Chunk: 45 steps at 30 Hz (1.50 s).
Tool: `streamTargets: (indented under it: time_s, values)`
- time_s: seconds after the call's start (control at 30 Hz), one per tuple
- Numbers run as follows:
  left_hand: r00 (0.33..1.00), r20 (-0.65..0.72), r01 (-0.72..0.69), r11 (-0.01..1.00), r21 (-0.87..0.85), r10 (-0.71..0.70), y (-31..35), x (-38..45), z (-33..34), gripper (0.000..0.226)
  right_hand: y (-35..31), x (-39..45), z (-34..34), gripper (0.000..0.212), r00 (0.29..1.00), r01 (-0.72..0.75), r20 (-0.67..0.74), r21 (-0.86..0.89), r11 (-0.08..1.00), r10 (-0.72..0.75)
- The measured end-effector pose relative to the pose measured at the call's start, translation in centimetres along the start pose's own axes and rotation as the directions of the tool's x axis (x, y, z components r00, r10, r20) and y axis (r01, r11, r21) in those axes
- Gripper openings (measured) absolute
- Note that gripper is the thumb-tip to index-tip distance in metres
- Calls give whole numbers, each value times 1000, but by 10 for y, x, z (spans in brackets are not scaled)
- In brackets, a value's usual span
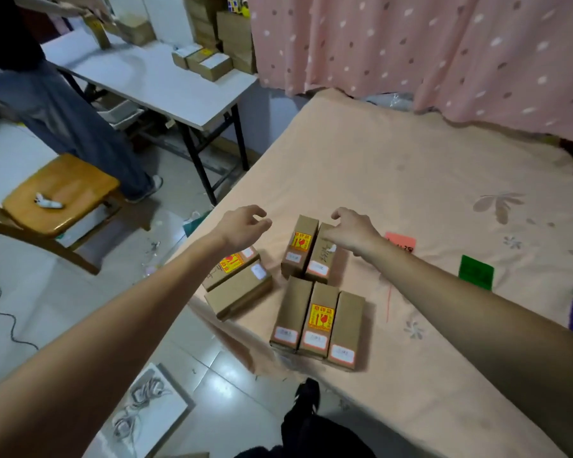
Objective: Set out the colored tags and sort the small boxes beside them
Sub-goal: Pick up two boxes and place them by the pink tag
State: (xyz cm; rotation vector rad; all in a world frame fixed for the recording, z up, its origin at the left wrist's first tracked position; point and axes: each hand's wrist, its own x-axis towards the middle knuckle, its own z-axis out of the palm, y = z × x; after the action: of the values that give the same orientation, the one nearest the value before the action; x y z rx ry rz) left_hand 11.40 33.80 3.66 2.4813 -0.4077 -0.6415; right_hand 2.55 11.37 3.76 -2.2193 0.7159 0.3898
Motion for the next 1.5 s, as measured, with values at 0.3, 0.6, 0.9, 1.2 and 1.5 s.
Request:
streamTargets:
  time_s: [0.3,0.6,0.9,1.2,1.5]
  values:
    - [979,198,72,996,-61,-59,2,85,42,62,31,47,34,112,970,-240,92,236,942,224]
    - [871,491,96,987,-131,-20,-25,118,98,80,32,59,78,36,913,-374,112,613,696,393]
    - [924,332,-31,903,-429,189,26,126,21,79,-33,45,11,32,928,-170,-124,699,695,352]
    - [912,74,-268,721,-638,404,111,79,-110,41,-115,-27,-94,45,903,205,-408,688,696,137]
    - [876,-17,-385,678,-626,482,130,42,-149,52,-139,-63,-120,61,876,310,-480,641,702,52]
